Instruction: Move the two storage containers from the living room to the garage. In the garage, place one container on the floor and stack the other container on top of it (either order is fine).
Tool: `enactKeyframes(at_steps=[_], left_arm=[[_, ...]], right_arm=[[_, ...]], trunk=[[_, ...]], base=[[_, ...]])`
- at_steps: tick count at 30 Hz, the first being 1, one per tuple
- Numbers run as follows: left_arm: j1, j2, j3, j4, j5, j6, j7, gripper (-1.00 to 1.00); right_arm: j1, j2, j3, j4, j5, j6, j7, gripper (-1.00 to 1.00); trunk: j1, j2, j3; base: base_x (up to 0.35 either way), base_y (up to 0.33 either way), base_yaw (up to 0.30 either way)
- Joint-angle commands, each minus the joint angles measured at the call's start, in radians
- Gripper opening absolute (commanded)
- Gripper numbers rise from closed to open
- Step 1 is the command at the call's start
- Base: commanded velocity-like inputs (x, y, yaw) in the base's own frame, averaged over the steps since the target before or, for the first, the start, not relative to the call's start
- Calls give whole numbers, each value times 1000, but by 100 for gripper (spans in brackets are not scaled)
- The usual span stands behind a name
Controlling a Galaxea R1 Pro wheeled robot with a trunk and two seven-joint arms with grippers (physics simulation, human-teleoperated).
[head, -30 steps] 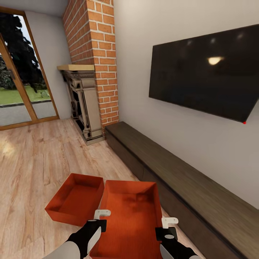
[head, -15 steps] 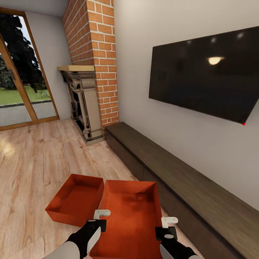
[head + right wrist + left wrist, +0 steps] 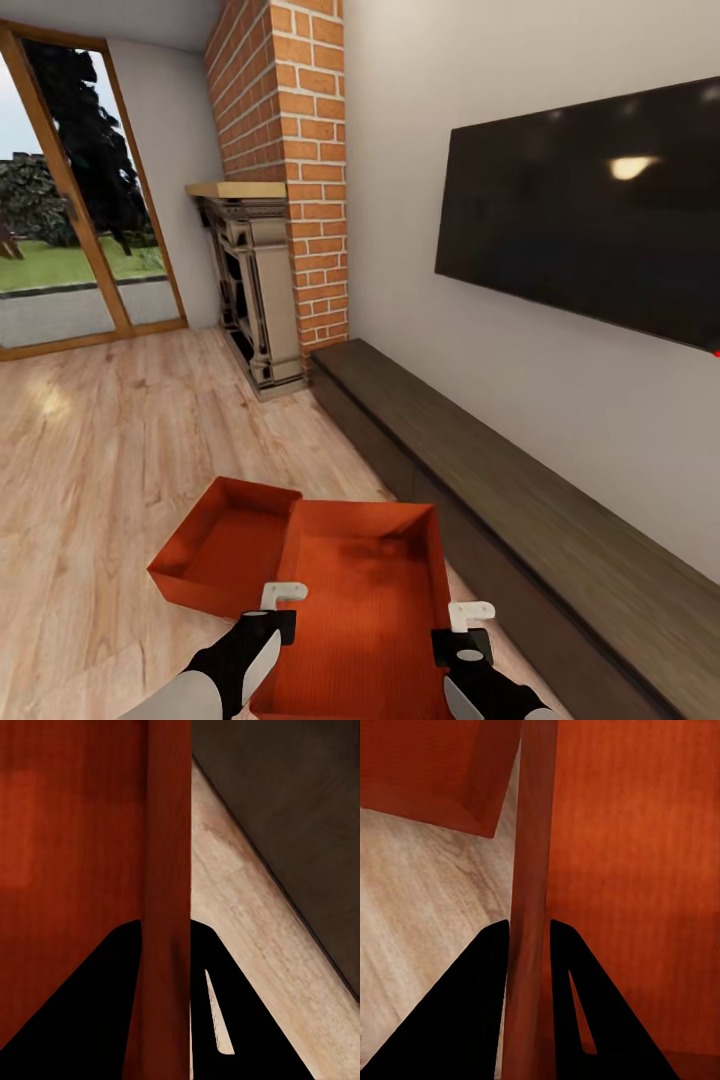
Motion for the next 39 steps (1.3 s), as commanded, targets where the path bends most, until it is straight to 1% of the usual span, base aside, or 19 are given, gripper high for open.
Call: enactKeyframes(at_steps=[1, 39], left_arm=[[-1, 1, -8, -4, -15, 8, 13, -100], [-1, 6, -8, -4, -13, 4, 15, -100]], right_arm=[[-1, -2, -1, 14, -10, 0, -11, -100], [-1, -2, -1, 14, -10, -8, -11, -100]], trunk=[[0, 0, -1], [0, 0, -1]], base=[[0, 0, 296], [0, 0, 300]])
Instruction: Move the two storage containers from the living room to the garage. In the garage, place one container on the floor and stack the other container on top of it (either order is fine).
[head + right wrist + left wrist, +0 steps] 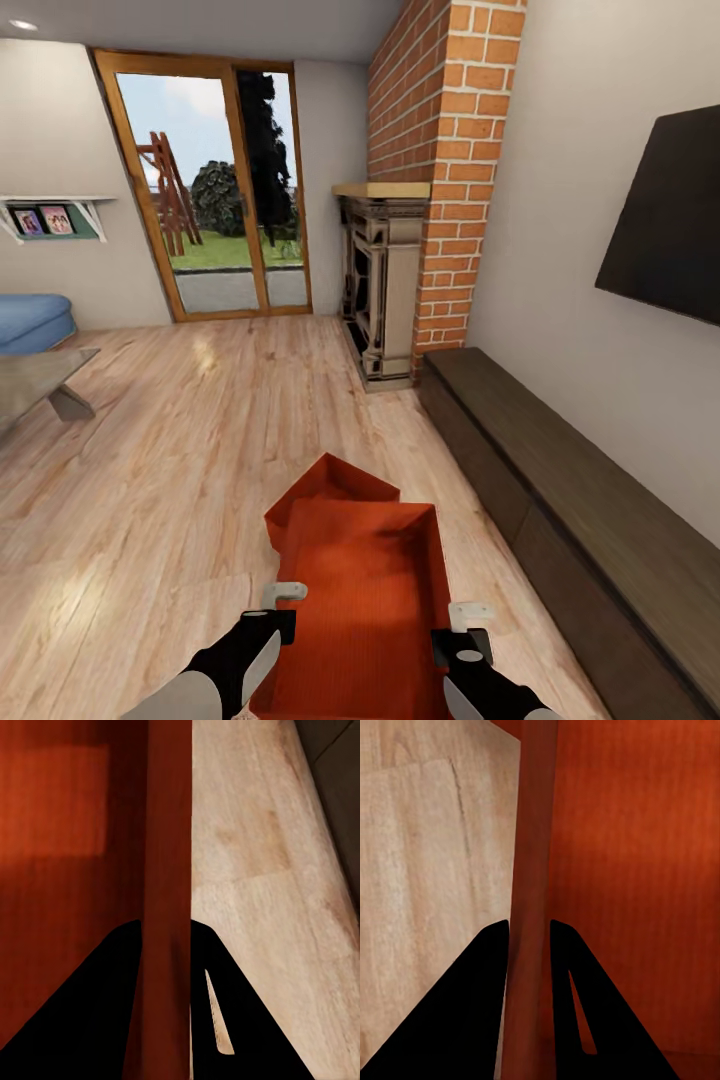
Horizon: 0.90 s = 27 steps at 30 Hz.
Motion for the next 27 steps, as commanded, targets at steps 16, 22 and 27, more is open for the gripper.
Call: enactKeyframes(at_steps=[16, 22, 27], left_arm=[[-1, 5, 0, -3, -20, 8, 13, -100], [-1, 5, 0, -3, -19, 7, 13, -100], [-1, 5, 0, -3, -19, 7, 13, -100]], right_arm=[[-1, -4, -1, 11, -9, -1, -10, -100], [-1, -4, -2, 10, -9, 0, -10, -100], [-1, -4, -2, 11, -9, 0, -10, -100]], trunk=[[0, 0, -1], [0, 0, -1], [0, 0, -1]], base=[[0, 0, 300], [0, 0, 300], [0, 0, 300]])
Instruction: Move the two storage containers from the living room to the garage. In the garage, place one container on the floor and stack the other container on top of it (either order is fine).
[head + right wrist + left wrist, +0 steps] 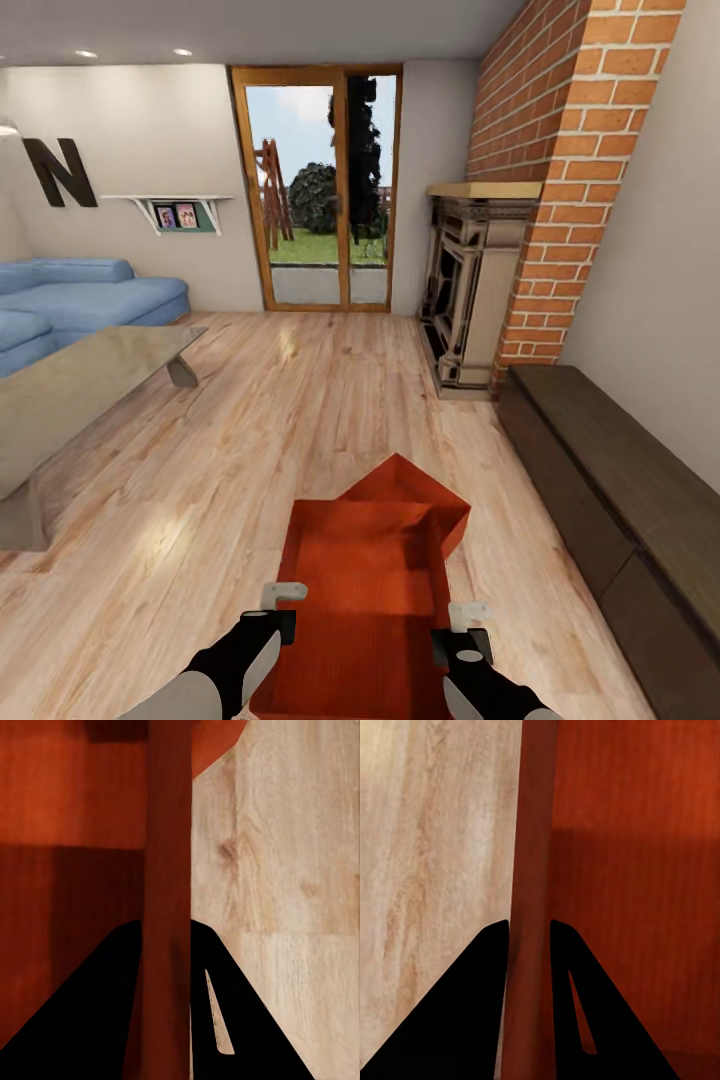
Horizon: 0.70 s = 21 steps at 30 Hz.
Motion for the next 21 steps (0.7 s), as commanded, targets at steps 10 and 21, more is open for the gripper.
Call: enactKeyframes(at_steps=[10, 21], left_arm=[[-1, 0, 0, -1, -22, 9, 13, -100], [-1, 1, 0, 0, -22, 9, 13, -100]], right_arm=[[-1, -4, -1, 10, -10, -2, -10, -100], [-1, -5, -1, 10, -10, -3, -10, -100]], trunk=[[0, 0, -1], [0, 0, -1]], base=[[0, 0, 300], [0, 0, 300]])
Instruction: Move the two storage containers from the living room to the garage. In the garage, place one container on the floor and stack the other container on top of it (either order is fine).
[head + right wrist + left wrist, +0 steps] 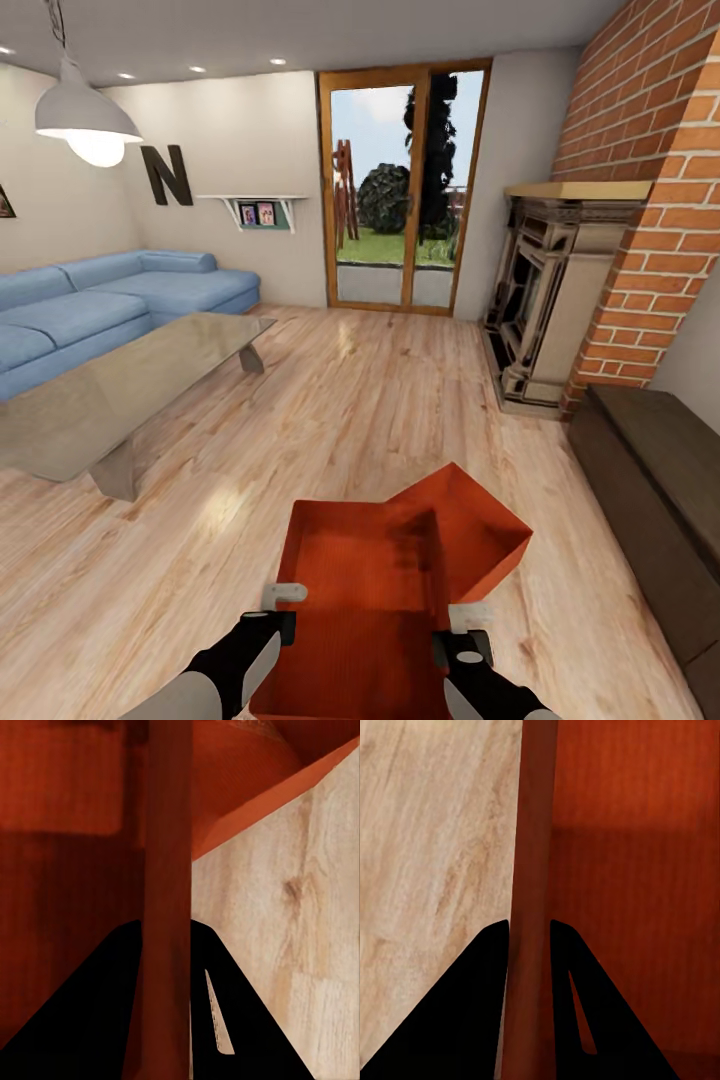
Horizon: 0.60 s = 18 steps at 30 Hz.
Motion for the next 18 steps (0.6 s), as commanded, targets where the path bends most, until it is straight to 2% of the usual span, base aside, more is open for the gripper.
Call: enactKeyframes(at_steps=[1, 18], left_arm=[[-1, 1, -1, -4, -20, 9, 14, -100], [-1, 4, -2, -1, -20, -14, 14, -100]], right_arm=[[0, -6, 0, 3, -12, 0, -12, -100], [0, -5, 0, 3, -12, -3, -12, -100]], trunk=[[0, 0, -1], [0, 0, -1]], base=[[0, 0, 300], [0, 0, 300]])
